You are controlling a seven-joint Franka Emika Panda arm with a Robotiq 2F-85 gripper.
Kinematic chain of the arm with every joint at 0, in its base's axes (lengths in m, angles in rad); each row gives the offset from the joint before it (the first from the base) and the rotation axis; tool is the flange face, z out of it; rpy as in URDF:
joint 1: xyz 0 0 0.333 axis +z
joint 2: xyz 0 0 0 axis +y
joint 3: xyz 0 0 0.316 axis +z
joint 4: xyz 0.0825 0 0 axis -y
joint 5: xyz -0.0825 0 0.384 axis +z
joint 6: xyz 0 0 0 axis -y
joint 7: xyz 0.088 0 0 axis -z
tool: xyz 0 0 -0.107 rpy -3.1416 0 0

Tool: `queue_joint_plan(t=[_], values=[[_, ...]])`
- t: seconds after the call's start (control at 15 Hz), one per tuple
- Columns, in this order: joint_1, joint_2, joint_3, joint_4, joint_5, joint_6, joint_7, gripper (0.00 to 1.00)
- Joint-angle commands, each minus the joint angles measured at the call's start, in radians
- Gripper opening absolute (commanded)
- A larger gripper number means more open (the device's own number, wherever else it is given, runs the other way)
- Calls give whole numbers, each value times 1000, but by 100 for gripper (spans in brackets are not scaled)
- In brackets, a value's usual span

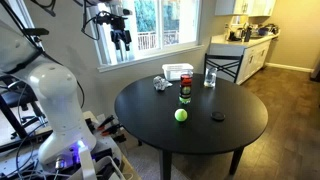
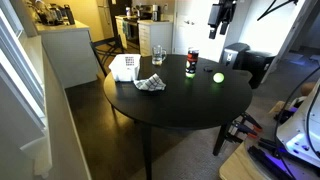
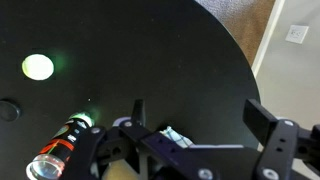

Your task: Pick up the green ball and put it inside the black can with balls in it

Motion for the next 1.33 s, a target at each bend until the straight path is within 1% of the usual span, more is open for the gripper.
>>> queue_joint_plan(t=[0.0, 0.53, 0.67, 0.73, 1.0, 1.27], values=[[6, 2, -5, 3, -3, -2, 3, 100], [8, 4, -4, 9, -1, -3, 1, 100], [14, -29, -20, -21, 3, 10, -27, 100], [10, -53, -29, -41, -13, 13, -45, 100], [6, -153, -106, -114, -37, 15, -174, 100], [-19, -258, -212, -198, -105, 38, -334, 100]])
